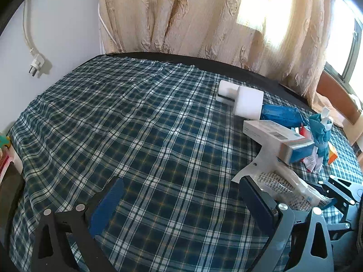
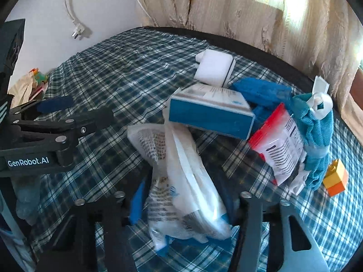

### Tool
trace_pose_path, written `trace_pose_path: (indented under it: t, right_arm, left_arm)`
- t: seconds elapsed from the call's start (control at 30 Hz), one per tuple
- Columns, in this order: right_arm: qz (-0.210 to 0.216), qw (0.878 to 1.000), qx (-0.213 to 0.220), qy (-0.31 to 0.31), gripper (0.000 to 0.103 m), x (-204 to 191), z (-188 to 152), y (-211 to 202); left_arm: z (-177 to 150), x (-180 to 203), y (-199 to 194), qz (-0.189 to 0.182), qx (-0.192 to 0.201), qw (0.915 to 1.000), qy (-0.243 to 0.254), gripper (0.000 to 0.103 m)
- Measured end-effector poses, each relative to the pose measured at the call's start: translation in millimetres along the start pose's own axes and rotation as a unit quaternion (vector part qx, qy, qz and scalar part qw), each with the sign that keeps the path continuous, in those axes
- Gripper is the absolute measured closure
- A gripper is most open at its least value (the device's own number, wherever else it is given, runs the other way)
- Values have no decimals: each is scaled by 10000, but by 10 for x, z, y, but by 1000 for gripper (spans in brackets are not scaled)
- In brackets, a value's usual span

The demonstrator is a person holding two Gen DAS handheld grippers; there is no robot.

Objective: Organize objects
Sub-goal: 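Grasp the white plastic pill bag with the right gripper and lift it, then hold the pill bag in the right gripper while the left gripper approaches the white medicine box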

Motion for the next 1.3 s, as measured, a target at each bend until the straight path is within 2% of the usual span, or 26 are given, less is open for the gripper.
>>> trace_pose_path:
  t: [0.17,0.43,0.77,1.1,1.3]
  right_arm:
    - [57,9997,29,249,50,72,-108,-100]
    - [137,9953,239,924,50,300,-536,-495]
    - [-49,9798,623,1901,50,774,-940,-830]
    - [-405,9601,1001,2578,50,1120,-1062,-935]
    - [-166,9536,1037,2821,50,1184,-1109,-918]
  left_arm:
    - [0,13,6,81,-40,9999,43,0]
    - [-9,198,-29,164,-81,9994,295,0]
    - [36,624,11,-133,-361,9979,516,0]
    - [203,925,289,-432,-591,9973,108,0]
    - [275,1001,474,-325,-627,9975,-92,0]
Point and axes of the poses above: each gripper's, at about its wrist camera, not at the fingertips, and y roughly the way its jaws point, x to its right, z to its top, the point moved 3 cm from there along y, roughly the way its jaws point, and after that the axes turned 10 degrees about -z, right-handed, at the moved point
